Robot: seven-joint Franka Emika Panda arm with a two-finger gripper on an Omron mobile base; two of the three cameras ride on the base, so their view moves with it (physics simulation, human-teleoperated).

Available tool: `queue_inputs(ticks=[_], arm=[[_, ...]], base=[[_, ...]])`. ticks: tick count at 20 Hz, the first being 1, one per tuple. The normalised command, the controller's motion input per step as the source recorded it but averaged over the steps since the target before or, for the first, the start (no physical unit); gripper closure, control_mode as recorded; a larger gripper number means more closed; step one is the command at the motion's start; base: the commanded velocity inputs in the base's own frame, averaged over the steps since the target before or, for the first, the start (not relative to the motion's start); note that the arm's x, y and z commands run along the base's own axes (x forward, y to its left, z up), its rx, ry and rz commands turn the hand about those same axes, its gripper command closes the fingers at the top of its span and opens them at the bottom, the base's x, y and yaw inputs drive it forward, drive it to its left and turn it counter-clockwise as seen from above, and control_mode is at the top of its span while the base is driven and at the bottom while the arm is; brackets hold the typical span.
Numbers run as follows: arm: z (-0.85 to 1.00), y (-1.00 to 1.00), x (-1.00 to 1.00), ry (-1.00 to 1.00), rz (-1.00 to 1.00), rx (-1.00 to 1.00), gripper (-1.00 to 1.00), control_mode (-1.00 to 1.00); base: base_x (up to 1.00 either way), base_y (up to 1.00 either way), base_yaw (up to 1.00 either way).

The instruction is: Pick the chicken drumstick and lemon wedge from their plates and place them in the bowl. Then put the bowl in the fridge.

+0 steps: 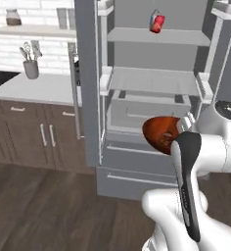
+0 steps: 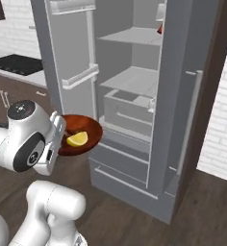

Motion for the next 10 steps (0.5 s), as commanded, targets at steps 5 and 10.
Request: queue_inputs(ticks=[5,10], arm=[[0.00,0.00,0.00,0.00,0.00,0.00,1.00,1.00],[0.00,0.00,0.00,0.00,0.00,0.00,1.00,1.00]], base=[[1.00,0.06,-0.10],[0.88,0.08,-0.30]])
